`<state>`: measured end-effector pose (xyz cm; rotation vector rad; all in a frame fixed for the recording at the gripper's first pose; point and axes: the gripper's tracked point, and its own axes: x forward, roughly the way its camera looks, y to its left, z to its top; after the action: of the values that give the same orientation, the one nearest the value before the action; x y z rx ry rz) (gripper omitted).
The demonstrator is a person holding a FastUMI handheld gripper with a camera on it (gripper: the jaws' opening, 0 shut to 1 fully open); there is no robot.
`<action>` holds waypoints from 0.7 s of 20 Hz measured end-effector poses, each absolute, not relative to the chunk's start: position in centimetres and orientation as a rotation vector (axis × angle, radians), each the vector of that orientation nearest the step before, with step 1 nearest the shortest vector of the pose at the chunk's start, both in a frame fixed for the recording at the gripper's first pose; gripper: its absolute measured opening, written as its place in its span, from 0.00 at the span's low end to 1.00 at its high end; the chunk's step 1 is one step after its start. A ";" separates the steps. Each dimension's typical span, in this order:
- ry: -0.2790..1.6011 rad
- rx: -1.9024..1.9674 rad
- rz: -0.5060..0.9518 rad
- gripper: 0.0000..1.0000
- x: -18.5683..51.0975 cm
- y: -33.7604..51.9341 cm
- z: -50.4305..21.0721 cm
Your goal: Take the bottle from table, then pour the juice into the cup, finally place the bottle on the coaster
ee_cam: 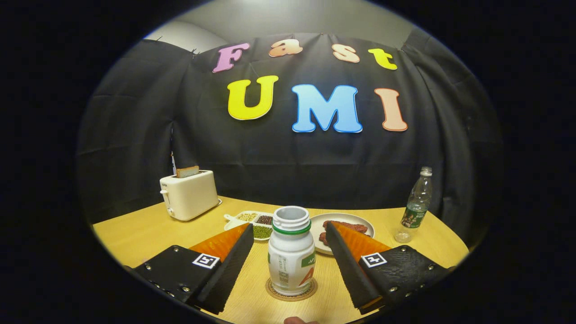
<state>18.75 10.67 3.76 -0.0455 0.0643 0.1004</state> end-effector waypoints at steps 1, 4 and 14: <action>0.060 -0.051 0.092 0.99 18.4 10.4 4.5; 0.051 -0.056 0.084 0.99 17.2 9.9 6.4; -0.040 -0.116 0.068 0.99 12.5 9.0 15.0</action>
<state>12.46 8.99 15.01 -0.1157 -0.0396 0.0679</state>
